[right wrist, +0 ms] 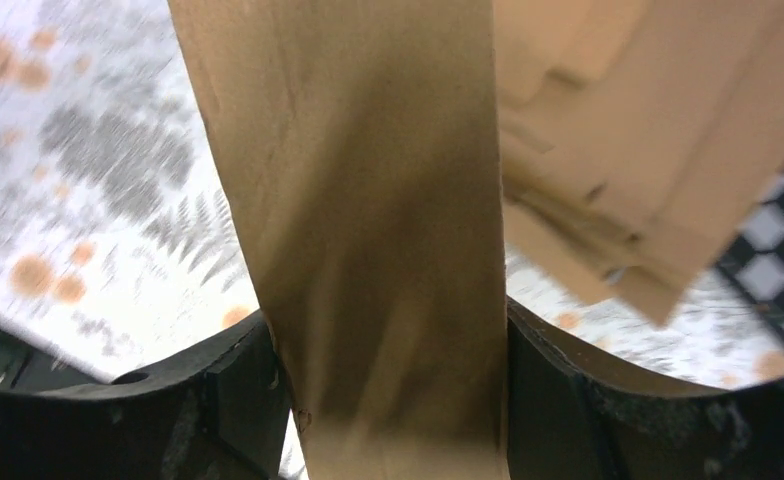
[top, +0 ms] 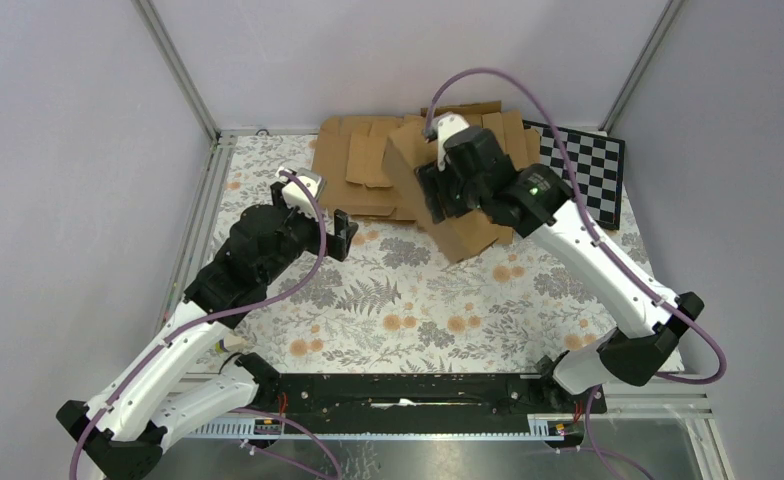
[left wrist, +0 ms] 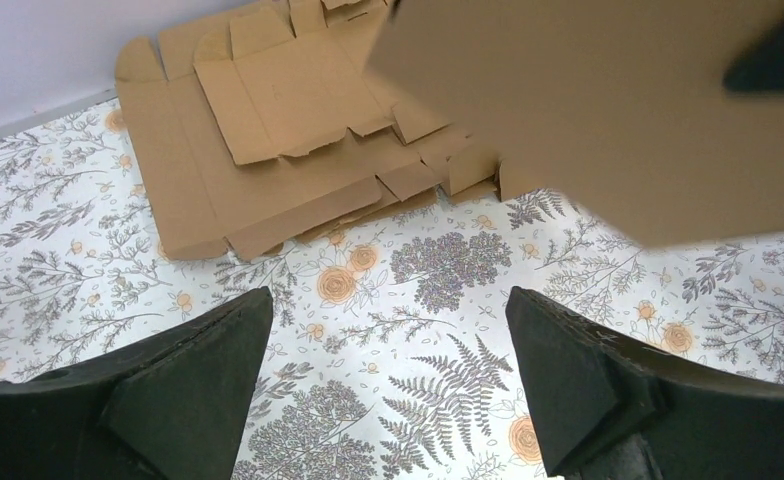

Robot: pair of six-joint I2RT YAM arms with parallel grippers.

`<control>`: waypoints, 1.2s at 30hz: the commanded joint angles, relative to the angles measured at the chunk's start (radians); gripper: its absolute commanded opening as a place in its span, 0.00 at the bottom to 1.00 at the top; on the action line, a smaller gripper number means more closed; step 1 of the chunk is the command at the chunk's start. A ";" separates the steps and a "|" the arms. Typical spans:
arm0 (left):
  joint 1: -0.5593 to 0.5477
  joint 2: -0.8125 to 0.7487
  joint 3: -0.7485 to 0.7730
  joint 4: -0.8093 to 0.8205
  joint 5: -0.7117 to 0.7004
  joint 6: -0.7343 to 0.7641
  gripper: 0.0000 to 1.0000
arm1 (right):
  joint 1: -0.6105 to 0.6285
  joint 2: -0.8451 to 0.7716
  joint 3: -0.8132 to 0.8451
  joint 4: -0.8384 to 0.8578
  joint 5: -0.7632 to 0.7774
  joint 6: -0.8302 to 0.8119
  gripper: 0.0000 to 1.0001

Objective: Fold the paper box

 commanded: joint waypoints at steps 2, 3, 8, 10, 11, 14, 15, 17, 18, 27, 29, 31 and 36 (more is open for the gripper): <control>0.001 -0.041 -0.040 0.092 0.004 0.027 0.99 | -0.120 0.059 0.116 0.016 0.420 -0.163 0.40; 0.001 -0.045 -0.051 0.099 0.007 0.026 0.99 | -0.157 0.082 0.117 0.025 0.499 -0.182 0.39; 0.001 -0.046 -0.066 0.117 0.028 0.022 0.99 | -0.315 0.187 0.124 0.047 0.696 -0.191 0.37; 0.001 -0.044 -0.068 0.119 0.040 0.019 0.99 | -0.333 0.196 0.131 0.047 0.708 -0.180 0.37; 0.001 -0.044 -0.072 0.123 0.042 0.017 0.99 | -0.334 0.193 0.129 0.046 0.690 -0.166 0.37; 0.001 -0.046 -0.086 0.133 0.031 0.009 0.99 | -0.334 0.161 0.122 0.046 0.569 -0.124 0.38; 0.001 -0.046 -0.089 0.135 0.016 0.006 0.99 | -0.334 0.146 0.123 0.046 0.503 -0.105 0.39; 0.001 -0.047 -0.093 0.136 -0.012 -0.001 0.99 | -0.334 0.118 0.144 0.047 0.352 -0.053 0.40; 0.001 -0.048 -0.093 0.138 -0.032 -0.008 0.99 | -0.333 0.105 0.159 0.055 0.253 -0.027 0.41; 0.003 -0.102 0.005 0.083 -0.119 -0.070 0.99 | -0.308 0.068 -0.091 0.638 -0.682 0.452 0.41; 0.003 -0.114 0.043 0.059 -0.119 -0.086 0.99 | -0.256 0.104 -0.144 0.780 -0.709 0.541 0.40; 0.003 -0.115 0.084 0.035 -0.127 -0.099 0.99 | -0.192 0.159 -0.151 0.857 -0.658 0.603 0.40; 0.003 -0.117 0.185 -0.031 -0.142 -0.111 0.99 | -0.065 0.352 -0.138 1.222 -0.583 0.825 0.38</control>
